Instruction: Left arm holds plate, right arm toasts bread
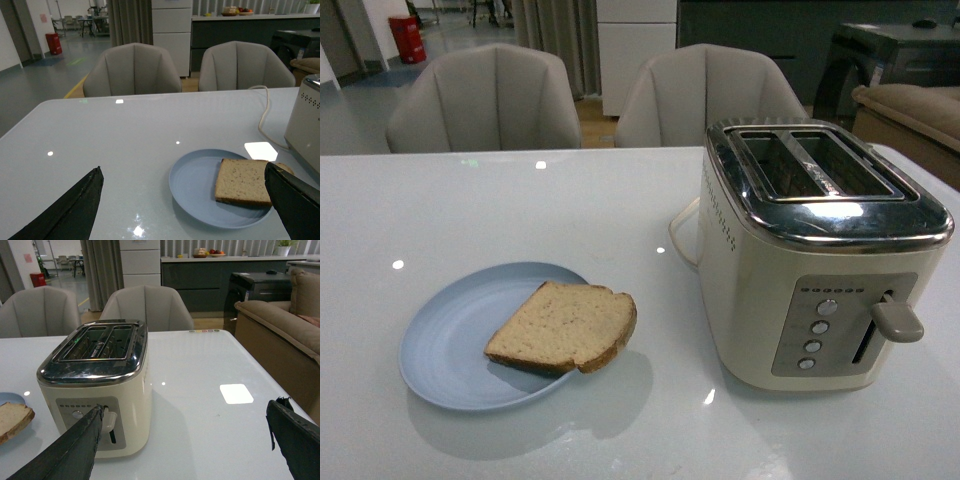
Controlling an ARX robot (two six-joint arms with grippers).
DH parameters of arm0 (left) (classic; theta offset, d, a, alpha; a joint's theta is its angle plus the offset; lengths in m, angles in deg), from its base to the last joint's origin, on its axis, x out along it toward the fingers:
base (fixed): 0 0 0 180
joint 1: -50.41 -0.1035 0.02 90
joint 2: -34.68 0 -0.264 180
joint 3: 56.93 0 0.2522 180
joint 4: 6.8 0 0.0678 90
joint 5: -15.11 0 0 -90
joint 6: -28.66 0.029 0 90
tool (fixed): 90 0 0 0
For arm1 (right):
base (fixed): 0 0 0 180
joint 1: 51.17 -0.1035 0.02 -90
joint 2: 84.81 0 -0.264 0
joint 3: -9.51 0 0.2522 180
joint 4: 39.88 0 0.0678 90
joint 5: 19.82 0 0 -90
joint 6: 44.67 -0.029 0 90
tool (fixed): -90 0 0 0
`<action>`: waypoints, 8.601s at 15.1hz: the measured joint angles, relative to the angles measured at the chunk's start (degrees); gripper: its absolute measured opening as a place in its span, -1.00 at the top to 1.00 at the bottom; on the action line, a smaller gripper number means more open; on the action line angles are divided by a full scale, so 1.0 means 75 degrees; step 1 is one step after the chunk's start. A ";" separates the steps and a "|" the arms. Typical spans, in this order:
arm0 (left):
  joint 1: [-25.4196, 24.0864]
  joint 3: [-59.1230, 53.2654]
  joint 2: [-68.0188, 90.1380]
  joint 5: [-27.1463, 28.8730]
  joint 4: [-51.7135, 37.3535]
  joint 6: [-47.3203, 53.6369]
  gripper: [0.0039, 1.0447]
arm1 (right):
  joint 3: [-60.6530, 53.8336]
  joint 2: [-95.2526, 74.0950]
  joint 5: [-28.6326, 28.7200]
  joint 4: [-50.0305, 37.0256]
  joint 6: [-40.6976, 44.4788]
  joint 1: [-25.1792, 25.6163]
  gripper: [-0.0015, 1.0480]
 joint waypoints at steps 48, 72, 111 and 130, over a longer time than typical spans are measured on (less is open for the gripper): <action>-0.0420 0.5211 1.6002 -0.1489 -0.6394 -0.1629 0.96 | 0.0003 0.0000 0.0000 0.0000 0.0000 0.0000 -0.88; 0.2780 0.7155 1.1275 0.0152 -0.0303 -0.3984 0.96 | 0.0003 0.0000 0.0000 0.0003 0.0000 0.0000 -0.88; 0.1614 0.7801 1.2112 -0.0667 -0.0825 -0.3995 0.96 | 0.0003 0.0000 0.0003 0.0000 0.0000 0.0000 -0.88; 0.1614 0.7801 1.2123 -0.0679 -0.0828 -0.3993 0.96 | 0.6202 -0.8215 0.0647 -0.0522 -0.1274 -0.0973 -0.88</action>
